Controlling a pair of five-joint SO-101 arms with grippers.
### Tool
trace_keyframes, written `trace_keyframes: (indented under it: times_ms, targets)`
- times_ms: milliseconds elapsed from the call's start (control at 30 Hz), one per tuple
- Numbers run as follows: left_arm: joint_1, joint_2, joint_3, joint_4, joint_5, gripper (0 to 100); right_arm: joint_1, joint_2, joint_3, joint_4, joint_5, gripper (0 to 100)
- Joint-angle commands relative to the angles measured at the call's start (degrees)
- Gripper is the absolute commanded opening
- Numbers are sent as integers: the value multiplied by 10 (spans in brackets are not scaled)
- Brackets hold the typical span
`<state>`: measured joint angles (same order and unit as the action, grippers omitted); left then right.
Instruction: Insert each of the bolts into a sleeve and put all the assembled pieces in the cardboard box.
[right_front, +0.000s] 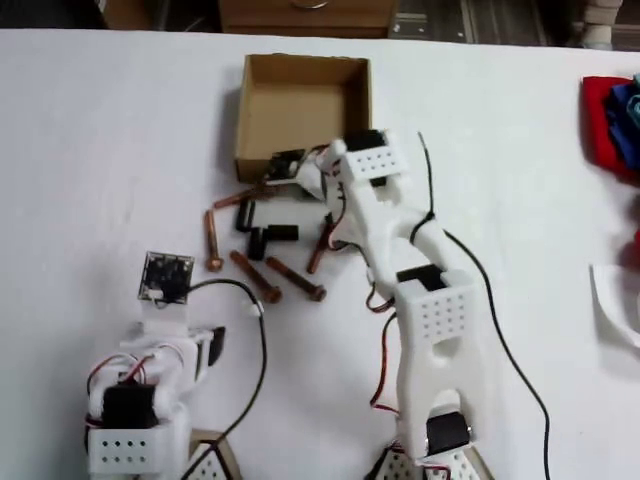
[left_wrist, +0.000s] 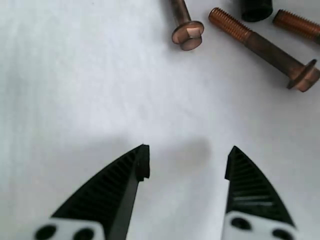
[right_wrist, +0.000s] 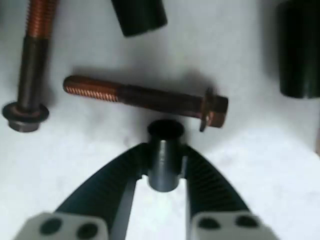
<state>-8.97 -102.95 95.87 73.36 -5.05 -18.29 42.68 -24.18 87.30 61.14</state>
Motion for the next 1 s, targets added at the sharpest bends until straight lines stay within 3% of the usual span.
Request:
trace_keyframes:
  times_ms: [0,233,533,700,967]
  targets:
    - [-6,-14,12,4,-2,260,30,0,4,27,-18,51]
    - [-6,-14,12,4,-2,260,59,-1,5,99,-37,51]
    - [-6,-14,12,4,-2,260,85,4,8,102,-37,61]
    - [-6,-14,12,4,-2,260,83,4,8,102,-33,192]
    - [-6,-14,12,4,-2,260,83,5,8,99,-32,192]
